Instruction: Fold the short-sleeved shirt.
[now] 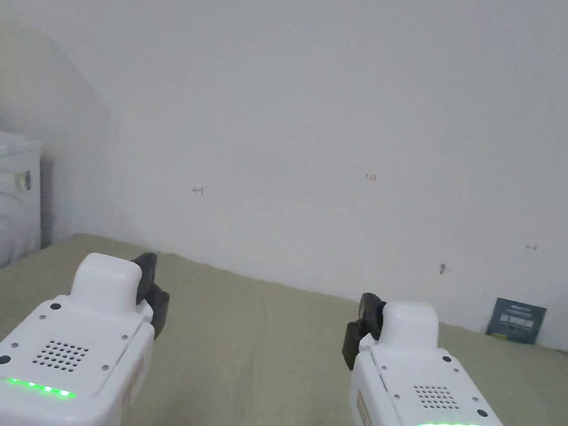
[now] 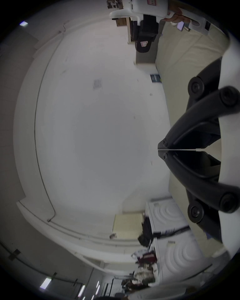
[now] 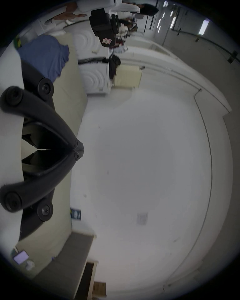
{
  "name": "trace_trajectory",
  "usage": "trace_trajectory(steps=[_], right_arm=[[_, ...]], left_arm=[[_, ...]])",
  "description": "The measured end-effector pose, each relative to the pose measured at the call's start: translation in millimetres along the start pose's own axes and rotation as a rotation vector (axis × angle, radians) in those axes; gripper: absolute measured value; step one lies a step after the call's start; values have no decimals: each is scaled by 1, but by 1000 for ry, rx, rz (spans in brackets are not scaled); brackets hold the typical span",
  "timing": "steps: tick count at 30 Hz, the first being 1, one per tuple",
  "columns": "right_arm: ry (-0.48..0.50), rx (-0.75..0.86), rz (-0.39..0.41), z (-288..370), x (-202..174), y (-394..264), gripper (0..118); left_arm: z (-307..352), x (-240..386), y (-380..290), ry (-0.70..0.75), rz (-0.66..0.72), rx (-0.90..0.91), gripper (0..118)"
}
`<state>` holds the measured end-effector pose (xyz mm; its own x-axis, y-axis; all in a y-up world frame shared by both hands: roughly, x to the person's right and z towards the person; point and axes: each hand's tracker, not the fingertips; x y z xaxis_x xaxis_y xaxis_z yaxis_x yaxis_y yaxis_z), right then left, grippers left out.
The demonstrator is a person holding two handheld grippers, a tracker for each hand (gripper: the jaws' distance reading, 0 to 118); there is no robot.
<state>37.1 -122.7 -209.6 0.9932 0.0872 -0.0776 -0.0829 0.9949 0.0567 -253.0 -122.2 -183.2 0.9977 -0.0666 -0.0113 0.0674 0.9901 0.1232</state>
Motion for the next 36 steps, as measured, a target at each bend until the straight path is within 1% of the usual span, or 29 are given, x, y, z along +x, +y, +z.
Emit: trace_trajectory(steps=[1, 5, 6, 9, 13, 16, 17, 20, 22, 24, 26, 29, 30, 33, 36], right_arm=[[50, -7, -10, -4, -21, -2, 0], [207, -39, -42, -15, -84, -10, 0], [231, -39, -46, -15, -98, -13, 0], [280, -40, -32, -14, -124, -17, 0], [317, -57, -35, -20, -138, -26, 0], [349, -111, -51, -32, -144, -41, 0], [353, -121, -48, -38, -146, -48, 0], [360, -161, -27, -54, -153, -72, 0], [367, -195, -23, -69, -159, -89, 0], [375, -239, -29, -83, -162, -108, 0], [375, -274, -27, -98, -166, -125, 0], [379, -310, -19, -115, -172, -147, 0], [378, -321, -14, -120, -174, -153, 0], [381, -341, -1, -130, -178, -167, 0], [384, -353, -3, -136, -180, -175, 0]], left_arm=[[6, -17, -3, 30, 2, -9, 0], [33, -77, -13, 193, -6, -35, 0], [39, -91, -16, 226, 6, -52, 0], [48, -118, -24, 276, -8, -90, 0], [45, -129, -39, 290, -23, -142, 0], [22, -136, -63, 272, -26, -255, 0], [11, -140, -74, 242, -8, -315, 0], [-27, -154, -116, 215, 6, -494, 0], [-54, -166, -148, 186, 65, -629, 0], [-85, -179, -186, 132, 116, -802, 0], [-111, -190, -220, 135, 133, -928, 0], [-139, -205, -264, 103, 230, -1081, 0], [-145, -207, -276, 116, 209, -1128, 0], [-158, -208, -294, 116, 165, -1158, 0], [-165, -212, -300, 95, 188, -1161, 0]])
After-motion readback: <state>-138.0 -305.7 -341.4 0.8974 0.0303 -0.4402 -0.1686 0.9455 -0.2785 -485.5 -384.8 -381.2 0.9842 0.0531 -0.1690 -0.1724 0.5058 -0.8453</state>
